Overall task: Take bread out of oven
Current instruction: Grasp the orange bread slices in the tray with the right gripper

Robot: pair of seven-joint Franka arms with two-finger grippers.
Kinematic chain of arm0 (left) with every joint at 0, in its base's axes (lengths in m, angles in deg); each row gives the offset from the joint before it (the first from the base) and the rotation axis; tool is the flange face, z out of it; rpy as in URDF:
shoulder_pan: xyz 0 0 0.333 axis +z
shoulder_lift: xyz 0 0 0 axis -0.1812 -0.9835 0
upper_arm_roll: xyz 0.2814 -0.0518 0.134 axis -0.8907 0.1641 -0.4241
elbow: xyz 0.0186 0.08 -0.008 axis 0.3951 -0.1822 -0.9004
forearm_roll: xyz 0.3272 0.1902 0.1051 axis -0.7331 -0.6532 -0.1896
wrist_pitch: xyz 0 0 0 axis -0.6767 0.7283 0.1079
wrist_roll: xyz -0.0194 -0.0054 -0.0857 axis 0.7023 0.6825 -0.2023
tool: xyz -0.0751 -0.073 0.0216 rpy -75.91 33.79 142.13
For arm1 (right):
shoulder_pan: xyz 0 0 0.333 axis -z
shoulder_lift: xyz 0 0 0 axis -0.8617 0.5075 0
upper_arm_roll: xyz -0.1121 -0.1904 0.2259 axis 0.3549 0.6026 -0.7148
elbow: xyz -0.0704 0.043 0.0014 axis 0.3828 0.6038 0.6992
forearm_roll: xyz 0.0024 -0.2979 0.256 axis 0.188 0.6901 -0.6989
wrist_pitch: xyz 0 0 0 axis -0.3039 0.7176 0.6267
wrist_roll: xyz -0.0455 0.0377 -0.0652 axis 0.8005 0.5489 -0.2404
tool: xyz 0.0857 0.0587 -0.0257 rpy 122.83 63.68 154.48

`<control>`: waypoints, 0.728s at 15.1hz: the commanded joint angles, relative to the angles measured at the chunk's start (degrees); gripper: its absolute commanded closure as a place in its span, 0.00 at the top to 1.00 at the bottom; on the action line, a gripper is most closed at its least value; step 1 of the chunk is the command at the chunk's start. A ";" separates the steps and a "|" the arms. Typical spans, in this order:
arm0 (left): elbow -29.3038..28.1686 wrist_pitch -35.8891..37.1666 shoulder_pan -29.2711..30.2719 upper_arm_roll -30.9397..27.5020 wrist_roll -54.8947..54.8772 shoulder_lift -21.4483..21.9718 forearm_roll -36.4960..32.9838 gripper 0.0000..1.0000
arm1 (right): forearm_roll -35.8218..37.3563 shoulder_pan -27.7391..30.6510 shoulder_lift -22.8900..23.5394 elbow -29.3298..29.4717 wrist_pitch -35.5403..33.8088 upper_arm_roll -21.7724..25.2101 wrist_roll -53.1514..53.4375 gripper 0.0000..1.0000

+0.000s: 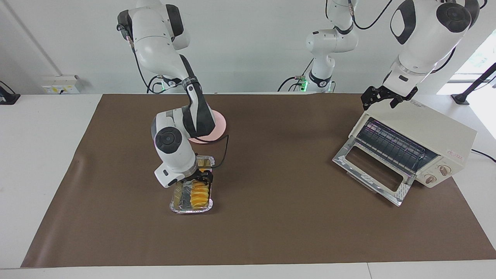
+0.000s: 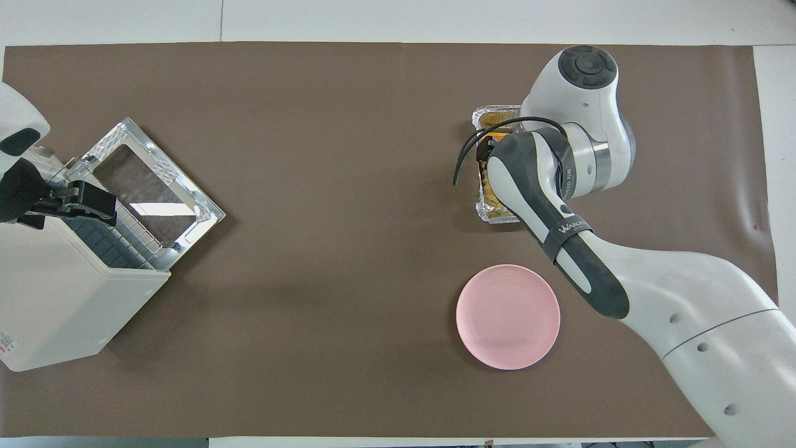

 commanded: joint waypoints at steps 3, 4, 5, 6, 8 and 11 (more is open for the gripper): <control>-0.55 0.08 0.29 -0.03 0.36 0.88 0.84 1.00 | 0.79 0.25 -0.03 -1.33 1.72 -0.25 1.28 0.31; -0.55 0.08 0.29 -0.03 0.36 0.88 0.84 1.00 | 0.79 0.16 -0.03 -1.42 1.63 -0.25 1.28 0.00; -0.55 0.08 0.29 -0.11 0.36 0.88 0.84 1.00 | 0.79 0.16 -0.11 -1.16 1.11 -0.25 1.28 0.00; -0.55 0.08 0.29 -0.03 0.36 0.88 0.84 1.00 | 0.79 0.25 -0.20 -0.98 1.02 -0.25 1.28 0.00; -0.55 0.08 0.20 -0.03 0.36 0.88 0.84 1.00 | 0.79 0.42 -0.20 -0.46 0.14 -0.25 1.28 0.00; -0.55 0.08 0.29 -0.03 0.36 0.88 0.84 1.00 | 0.88 0.95 -0.47 0.51 -1.00 -0.25 1.10 0.00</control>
